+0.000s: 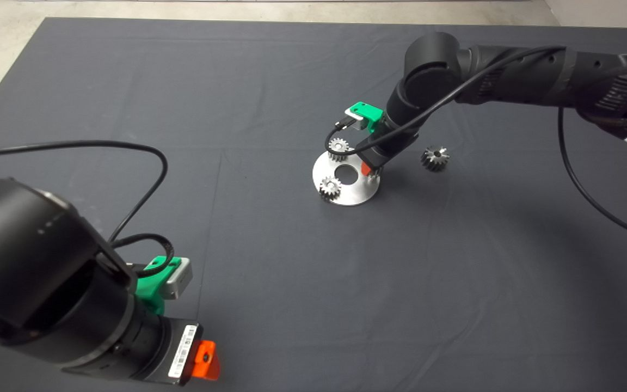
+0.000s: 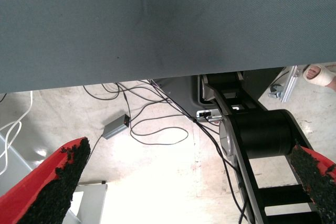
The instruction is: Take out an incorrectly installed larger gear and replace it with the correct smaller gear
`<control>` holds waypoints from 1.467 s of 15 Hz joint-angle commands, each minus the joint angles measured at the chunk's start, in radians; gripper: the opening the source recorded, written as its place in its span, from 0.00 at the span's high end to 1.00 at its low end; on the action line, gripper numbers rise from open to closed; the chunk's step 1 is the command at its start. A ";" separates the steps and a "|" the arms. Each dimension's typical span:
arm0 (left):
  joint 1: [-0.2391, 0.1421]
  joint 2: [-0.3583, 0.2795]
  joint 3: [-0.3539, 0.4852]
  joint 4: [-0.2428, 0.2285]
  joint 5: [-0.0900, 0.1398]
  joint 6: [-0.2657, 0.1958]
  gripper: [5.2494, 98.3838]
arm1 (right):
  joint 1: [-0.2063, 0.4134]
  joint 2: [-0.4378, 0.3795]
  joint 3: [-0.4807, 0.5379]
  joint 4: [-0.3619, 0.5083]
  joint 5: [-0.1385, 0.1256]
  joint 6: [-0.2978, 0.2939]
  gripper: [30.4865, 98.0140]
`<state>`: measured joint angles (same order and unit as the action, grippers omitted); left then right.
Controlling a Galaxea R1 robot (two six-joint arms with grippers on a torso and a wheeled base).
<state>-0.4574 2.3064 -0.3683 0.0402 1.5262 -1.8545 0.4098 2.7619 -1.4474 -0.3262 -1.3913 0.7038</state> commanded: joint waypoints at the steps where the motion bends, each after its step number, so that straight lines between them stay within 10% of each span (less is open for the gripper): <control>1: -0.006 -0.005 0.017 -0.022 0.014 -0.006 0.00 | 0.031 0.000 0.009 -0.034 0.000 -0.001 0.85; 22: -0.006 -0.003 0.017 -0.022 0.014 -0.006 0.00 | 0.014 -0.014 0.038 -0.047 -0.006 -0.001 0.85</control>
<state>-0.4574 2.3068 -0.3683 0.0402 1.5260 -1.8545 0.4039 2.7619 -1.4428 -0.3406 -1.3940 0.7038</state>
